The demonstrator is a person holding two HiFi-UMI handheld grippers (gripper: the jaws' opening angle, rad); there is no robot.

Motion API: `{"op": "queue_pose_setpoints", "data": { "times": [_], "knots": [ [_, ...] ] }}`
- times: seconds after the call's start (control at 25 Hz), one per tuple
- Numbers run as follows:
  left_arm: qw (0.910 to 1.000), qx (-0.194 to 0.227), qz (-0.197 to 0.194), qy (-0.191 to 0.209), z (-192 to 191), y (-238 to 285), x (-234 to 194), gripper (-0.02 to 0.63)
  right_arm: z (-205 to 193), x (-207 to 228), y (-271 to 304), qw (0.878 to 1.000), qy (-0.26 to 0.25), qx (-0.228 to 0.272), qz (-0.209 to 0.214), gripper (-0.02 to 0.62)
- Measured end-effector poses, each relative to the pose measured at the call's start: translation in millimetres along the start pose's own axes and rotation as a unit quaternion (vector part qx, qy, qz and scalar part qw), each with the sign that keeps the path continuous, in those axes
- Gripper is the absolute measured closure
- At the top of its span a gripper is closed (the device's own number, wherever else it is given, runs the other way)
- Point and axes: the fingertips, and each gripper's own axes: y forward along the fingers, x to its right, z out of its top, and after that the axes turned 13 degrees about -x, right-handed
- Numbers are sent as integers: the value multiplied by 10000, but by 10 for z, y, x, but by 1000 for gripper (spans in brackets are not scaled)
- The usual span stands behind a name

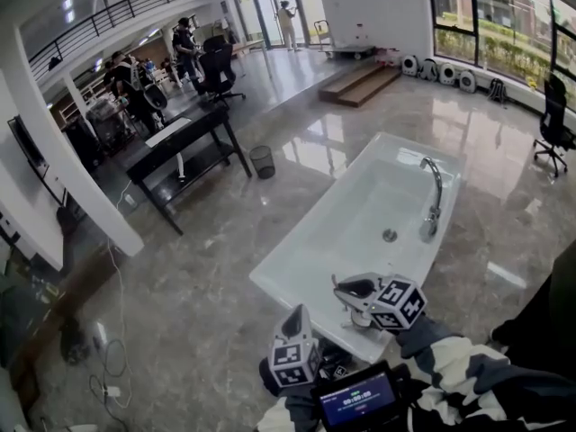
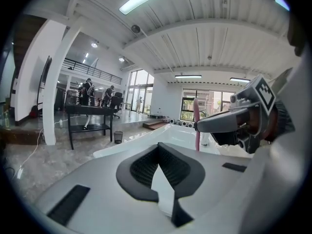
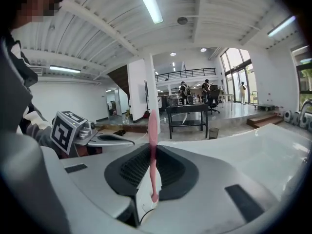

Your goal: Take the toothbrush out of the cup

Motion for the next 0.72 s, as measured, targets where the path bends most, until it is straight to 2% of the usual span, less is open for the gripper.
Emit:
{"op": "queue_pose_setpoints", "data": {
  "times": [0.16,0.28,0.44,0.72],
  "knots": [
    [10000,63,71,8,33,-81,-92,601,-47,6,202,9998,121,-167,-4,561],
    [9999,102,139,12,52,-153,-142,601,-174,51,440,9985,207,-505,-50,561],
    [9999,43,159,-52,-112,-191,-198,601,-346,99,775,9950,268,-953,-113,561],
    [9991,-23,352,-233,-212,-259,-347,601,-609,178,1374,9816,262,-1883,-170,561]
  ]
}}
